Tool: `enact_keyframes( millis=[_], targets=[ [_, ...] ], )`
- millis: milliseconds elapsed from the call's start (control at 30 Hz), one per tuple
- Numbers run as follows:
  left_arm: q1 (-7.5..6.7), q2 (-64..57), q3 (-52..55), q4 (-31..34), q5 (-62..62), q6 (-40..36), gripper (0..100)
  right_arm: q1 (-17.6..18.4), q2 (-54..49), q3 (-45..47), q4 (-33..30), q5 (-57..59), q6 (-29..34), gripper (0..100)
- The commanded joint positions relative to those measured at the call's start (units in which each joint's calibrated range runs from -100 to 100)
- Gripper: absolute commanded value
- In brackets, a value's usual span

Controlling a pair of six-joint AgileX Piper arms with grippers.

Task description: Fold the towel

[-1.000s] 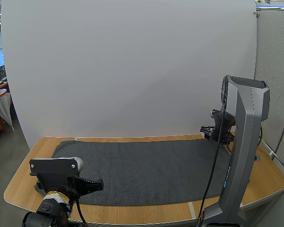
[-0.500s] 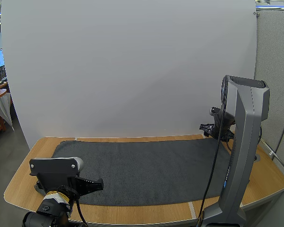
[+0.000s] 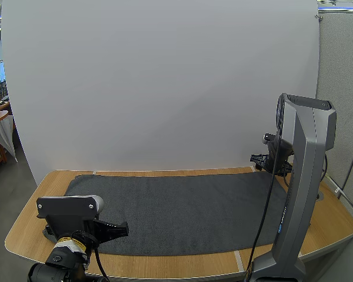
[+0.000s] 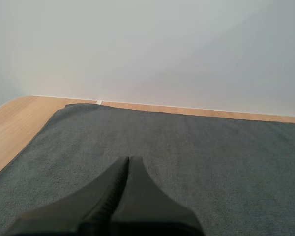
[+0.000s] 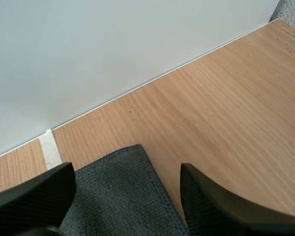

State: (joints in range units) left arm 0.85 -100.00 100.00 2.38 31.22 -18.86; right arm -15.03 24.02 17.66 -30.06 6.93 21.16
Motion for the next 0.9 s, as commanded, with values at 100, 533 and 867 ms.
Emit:
enact_keyframes(
  millis=[100, 533, 867],
  targets=[
    [0.09, 0.0, 0.0, 0.0, -0.5, -0.5, 0, -0.5, -0.4, -0.4, -1.6, -2.4, -0.3, 100],
    [0.09, 0.0, 0.0, 0.0, -0.5, -0.5, 0, -0.5, 2.4, -3.9, -1.6, 1.2, -0.3, 100],
    [0.09, 0.0, 0.0, 0.0, -0.5, -0.5, 0, -0.4, 4.8, -3.9, -0.8, 4.2, -0.3, 100]
  ],
)
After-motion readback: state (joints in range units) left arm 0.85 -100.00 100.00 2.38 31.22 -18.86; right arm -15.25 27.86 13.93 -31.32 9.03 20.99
